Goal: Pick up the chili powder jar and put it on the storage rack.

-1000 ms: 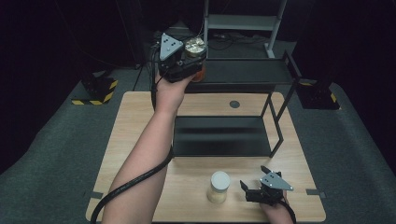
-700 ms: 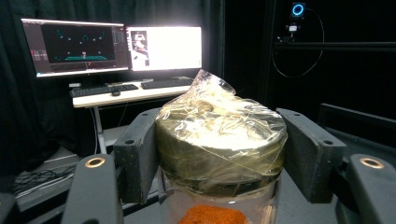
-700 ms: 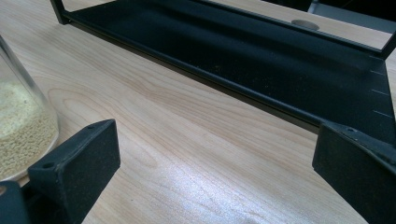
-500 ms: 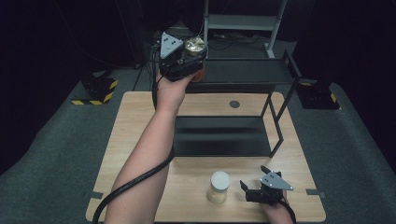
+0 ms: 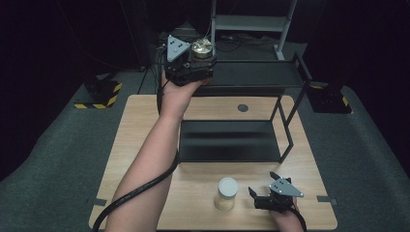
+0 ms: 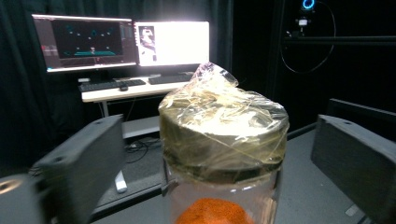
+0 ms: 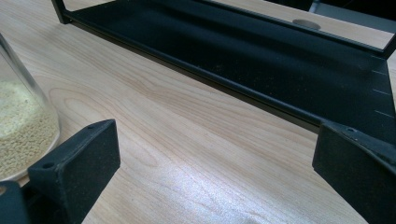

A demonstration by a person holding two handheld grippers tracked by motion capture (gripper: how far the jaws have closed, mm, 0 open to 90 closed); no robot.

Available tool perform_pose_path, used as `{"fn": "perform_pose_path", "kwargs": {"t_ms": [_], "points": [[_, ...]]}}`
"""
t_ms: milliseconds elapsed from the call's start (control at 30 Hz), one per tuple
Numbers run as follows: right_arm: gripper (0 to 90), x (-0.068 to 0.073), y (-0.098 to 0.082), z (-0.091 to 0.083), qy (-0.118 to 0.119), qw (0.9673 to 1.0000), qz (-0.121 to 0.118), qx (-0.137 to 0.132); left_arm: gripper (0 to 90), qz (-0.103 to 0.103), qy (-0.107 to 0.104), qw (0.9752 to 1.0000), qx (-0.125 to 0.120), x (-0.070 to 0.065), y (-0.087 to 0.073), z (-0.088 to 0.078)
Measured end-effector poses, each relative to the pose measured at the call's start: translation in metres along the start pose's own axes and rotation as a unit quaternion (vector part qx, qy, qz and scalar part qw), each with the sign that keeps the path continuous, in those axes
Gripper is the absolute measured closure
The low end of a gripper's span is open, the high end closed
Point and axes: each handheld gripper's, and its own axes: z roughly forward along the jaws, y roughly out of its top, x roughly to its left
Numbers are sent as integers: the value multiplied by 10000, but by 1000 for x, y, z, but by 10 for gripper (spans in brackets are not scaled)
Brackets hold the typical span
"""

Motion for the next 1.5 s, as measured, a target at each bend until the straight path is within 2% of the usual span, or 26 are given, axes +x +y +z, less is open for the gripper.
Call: {"fn": "perform_pose_path", "kwargs": {"t_ms": [233, 533, 667, 933, 1267, 1500], "points": [[1, 1, 0, 0, -17, 10000, -34, 10, 4, 30, -48, 10000, 16, 0, -2, -12], [0, 2, 1, 0, -23, 10000, -54, 18, 4, 85, -53, 9999, -76, -6, -8, -37], [1, 2, 1, 0, -25, 10000, -64, 13, 4, 130, 95, 9999, -48, -10, -10, -49], [0, 3, 1, 0, -33, 10000, -84, 30, 4, 152, 87, 9998, -80, -11, -17, -74], [0, 3, 1, 1, -40, 9999, -96, 40, 4, 325, 65, 9994, 84, -15, -29, -100], [0, 3, 2, 1, -39, 9999, -114, 42, 4, 406, 44, 9990, 183, -15, -43, -110]]}}
